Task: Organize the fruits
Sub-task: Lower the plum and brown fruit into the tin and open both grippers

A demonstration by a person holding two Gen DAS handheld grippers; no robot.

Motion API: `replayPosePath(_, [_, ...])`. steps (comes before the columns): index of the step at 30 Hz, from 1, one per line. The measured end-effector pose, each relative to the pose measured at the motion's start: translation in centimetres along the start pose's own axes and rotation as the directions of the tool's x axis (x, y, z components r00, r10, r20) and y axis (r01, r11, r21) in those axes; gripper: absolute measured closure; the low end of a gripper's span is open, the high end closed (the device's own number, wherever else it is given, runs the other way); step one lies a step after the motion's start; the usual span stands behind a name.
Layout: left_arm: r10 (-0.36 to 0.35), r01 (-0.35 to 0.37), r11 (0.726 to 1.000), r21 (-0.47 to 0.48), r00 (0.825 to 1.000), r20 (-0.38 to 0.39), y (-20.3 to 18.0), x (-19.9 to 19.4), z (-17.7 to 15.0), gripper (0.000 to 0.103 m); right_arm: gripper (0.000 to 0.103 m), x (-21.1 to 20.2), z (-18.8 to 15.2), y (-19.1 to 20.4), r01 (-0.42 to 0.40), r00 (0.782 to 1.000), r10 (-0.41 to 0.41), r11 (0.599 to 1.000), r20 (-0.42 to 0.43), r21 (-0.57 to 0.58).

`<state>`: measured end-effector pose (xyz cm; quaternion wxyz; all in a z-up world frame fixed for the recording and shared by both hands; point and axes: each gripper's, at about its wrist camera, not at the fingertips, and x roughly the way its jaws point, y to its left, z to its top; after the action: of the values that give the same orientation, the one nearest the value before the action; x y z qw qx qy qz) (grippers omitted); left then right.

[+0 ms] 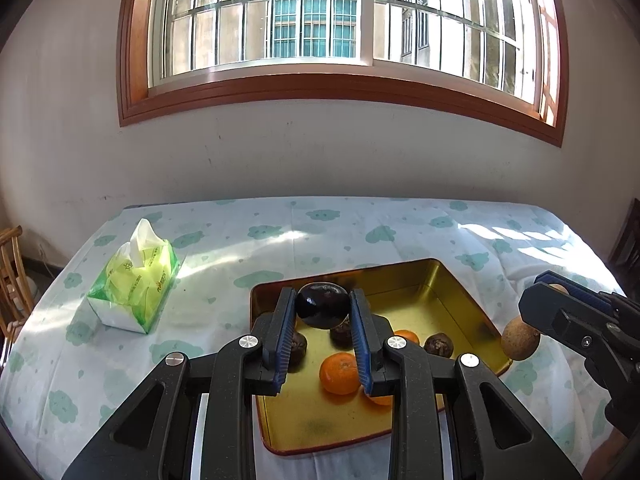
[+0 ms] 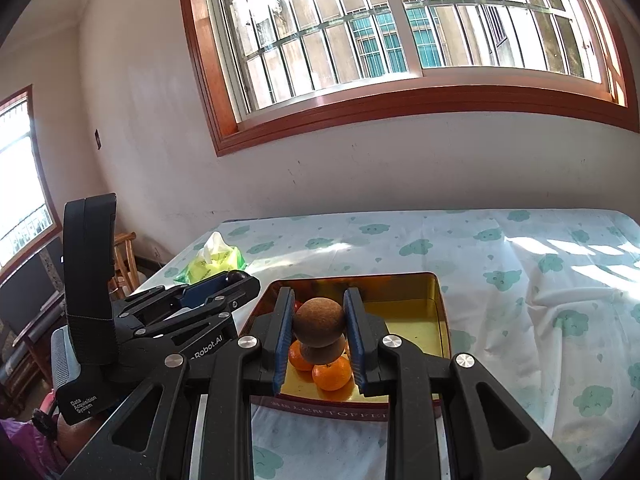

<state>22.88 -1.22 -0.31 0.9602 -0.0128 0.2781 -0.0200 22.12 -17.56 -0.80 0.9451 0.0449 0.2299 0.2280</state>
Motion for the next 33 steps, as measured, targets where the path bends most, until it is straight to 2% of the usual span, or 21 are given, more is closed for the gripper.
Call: replayPosePath(33, [0.03,-0.029,1.0,0.012,0.997,-0.065,0.0,5.7,-0.9,0.075,0.079,6.1,-1.4,-2.3,0.005,0.996,-0.003,1.0,-0.091,0.03])
